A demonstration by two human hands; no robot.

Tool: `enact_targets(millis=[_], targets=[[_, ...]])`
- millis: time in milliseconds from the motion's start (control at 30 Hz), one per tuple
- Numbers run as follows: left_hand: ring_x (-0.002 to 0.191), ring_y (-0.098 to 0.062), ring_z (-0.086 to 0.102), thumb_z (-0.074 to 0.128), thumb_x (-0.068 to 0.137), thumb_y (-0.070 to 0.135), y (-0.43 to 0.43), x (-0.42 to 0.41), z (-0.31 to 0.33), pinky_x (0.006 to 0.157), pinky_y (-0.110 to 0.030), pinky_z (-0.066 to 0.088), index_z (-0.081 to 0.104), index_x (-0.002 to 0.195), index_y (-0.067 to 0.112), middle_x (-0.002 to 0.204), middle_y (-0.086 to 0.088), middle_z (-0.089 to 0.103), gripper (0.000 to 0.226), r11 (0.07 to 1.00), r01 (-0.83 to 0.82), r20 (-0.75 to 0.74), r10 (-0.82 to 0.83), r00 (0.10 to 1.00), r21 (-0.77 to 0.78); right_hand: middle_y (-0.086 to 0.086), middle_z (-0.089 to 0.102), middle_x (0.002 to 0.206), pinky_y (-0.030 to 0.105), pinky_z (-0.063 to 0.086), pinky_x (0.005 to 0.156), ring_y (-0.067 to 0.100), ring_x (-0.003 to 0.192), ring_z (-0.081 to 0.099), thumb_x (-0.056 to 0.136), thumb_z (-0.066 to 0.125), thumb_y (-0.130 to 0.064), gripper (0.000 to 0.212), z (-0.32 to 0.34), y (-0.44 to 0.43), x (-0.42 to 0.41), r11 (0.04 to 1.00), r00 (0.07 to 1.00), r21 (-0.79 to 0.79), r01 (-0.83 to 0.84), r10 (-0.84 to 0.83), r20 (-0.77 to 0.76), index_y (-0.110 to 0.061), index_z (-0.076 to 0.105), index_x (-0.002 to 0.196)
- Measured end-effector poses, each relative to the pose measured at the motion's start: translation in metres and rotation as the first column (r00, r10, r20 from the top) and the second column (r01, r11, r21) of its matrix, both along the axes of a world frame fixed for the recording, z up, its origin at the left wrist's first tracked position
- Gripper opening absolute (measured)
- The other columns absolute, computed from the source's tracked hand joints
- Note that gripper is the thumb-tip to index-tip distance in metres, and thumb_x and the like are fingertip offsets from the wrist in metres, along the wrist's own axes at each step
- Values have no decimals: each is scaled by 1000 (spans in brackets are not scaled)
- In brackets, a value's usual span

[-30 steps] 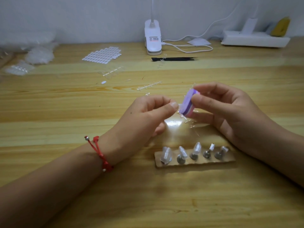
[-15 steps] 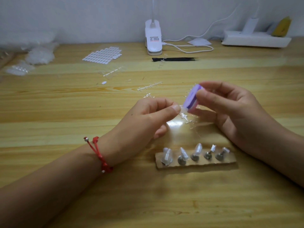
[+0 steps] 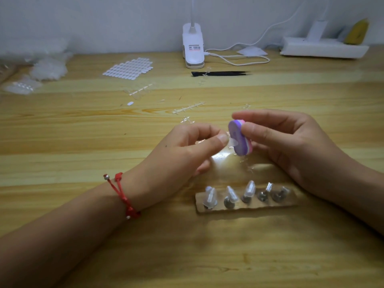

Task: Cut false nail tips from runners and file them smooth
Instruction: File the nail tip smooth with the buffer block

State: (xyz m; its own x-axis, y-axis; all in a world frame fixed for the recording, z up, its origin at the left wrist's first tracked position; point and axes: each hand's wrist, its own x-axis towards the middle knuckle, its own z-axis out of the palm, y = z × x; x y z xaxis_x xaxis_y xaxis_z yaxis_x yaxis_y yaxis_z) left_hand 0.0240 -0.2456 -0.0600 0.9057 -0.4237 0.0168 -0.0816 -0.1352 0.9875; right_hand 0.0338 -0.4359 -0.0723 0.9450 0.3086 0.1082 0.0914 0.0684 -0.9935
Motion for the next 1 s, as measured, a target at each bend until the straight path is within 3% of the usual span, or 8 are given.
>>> enact_targets(millis=[133, 267, 367, 533, 667, 800, 933, 1000], targets=[[37, -5, 26, 50, 94, 21, 2, 2, -1, 38, -16, 23, 59, 82, 14, 44, 8, 35, 17, 993, -117, -17, 117, 993, -33, 2, 76, 88, 27, 56, 77, 13, 81, 68, 64, 80, -44, 36, 1, -1, -1, 997, 998, -55, -57, 58, 10, -27, 79, 95], [34, -1, 29, 49, 95, 18, -2, 1, 0, 36, -10, 24, 58, 82, 13, 40, 12, 38, 17, 997, -73, -10, 73, 997, -28, 0, 75, 85, 23, 55, 70, 14, 75, 69, 63, 80, -37, 29, -1, 1, 1, 998, 999, 53, 28, -30, 31, -25, 79, 89], [35, -2, 28, 49, 95, 20, -2, 1, -1, 38, -14, 22, 58, 82, 13, 41, 12, 36, 17, 996, -89, -17, 89, 996, -23, 1, 76, 83, 23, 55, 69, 14, 73, 71, 64, 82, -32, 26, 1, 2, -1, 999, 999, 33, 8, -9, 38, -26, 79, 89], [38, -4, 29, 50, 94, 18, 1, 4, -2, 38, -12, 25, 59, 85, 10, 59, -6, 38, 15, 983, -168, -19, 167, 986, -72, 0, 76, 79, 16, 52, 63, 8, 70, 69, 66, 76, -31, 25, 3, 2, -3, 998, 998, -36, -49, 51, 40, -24, 79, 89], [33, -1, 26, 51, 93, 21, -2, -1, -2, 35, -10, 24, 58, 79, 16, 43, 13, 34, 17, 995, -100, -3, 100, 995, -10, 0, 76, 84, 22, 55, 69, 12, 76, 70, 65, 79, -29, 25, 1, 1, 1, 997, 1000, 70, 21, -21, -2, -24, 80, 89], [36, -4, 26, 50, 94, 20, -1, 2, -1, 37, -14, 22, 58, 82, 13, 47, 4, 32, 17, 988, -150, -13, 150, 989, -29, -2, 76, 86, 18, 53, 69, 8, 78, 70, 66, 82, -32, 25, 2, 1, -2, 997, 997, -25, -75, 75, 2, -29, 79, 90], [33, 0, 28, 49, 94, 16, -1, 0, 0, 36, -9, 24, 57, 82, 11, 43, 11, 38, 15, 992, -113, -4, 113, 994, -58, -2, 75, 81, 20, 54, 65, 9, 73, 69, 63, 77, -29, 26, 2, 2, 1, 995, 999, 103, -7, 12, -41, -23, 80, 88], [34, -1, 29, 50, 94, 17, -3, -3, -1, 37, -7, 25, 57, 78, 14, 42, 12, 39, 17, 998, -61, 21, 62, 998, -30, -1, 76, 83, 20, 54, 67, 9, 75, 70, 65, 76, -30, 25, 2, 2, 0, 996, 1000, 92, 3, 0, -28, -25, 80, 89]])
